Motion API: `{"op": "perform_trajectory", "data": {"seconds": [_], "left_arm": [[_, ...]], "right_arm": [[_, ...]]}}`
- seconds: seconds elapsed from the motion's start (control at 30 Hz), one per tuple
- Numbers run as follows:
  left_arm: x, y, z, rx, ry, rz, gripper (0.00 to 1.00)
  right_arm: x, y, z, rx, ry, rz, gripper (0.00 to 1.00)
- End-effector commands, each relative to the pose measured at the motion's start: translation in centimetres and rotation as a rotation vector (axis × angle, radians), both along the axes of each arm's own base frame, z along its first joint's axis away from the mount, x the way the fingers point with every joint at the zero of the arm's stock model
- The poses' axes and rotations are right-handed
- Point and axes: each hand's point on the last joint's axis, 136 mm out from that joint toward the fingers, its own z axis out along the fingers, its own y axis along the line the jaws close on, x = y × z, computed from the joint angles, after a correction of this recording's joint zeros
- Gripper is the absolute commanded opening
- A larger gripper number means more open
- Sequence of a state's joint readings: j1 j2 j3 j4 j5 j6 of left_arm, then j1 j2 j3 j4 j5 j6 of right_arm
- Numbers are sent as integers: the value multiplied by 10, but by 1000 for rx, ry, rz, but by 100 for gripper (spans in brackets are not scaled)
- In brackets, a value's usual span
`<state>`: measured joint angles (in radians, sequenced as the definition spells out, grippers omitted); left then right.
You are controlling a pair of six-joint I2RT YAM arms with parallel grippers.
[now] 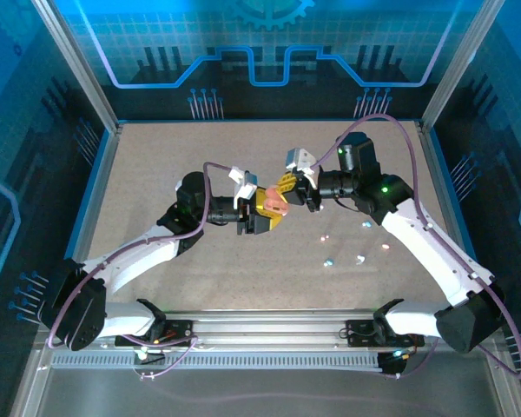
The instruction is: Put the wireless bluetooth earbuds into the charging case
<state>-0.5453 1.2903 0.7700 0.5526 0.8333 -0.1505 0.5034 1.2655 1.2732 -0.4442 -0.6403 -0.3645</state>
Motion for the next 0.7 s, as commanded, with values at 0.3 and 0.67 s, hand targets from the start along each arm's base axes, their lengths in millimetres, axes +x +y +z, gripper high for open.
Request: {"op": "perform_trajectory", "data": {"seconds": [0.3, 0.67], "left_arm": [[3, -1, 7, -24, -52, 10, 44], [20, 5, -15, 6, -83, 131, 41]], "right_arm": [[2, -3, 1, 0, 16, -46, 25], [32, -59, 41, 165, 240, -527, 55]]}}
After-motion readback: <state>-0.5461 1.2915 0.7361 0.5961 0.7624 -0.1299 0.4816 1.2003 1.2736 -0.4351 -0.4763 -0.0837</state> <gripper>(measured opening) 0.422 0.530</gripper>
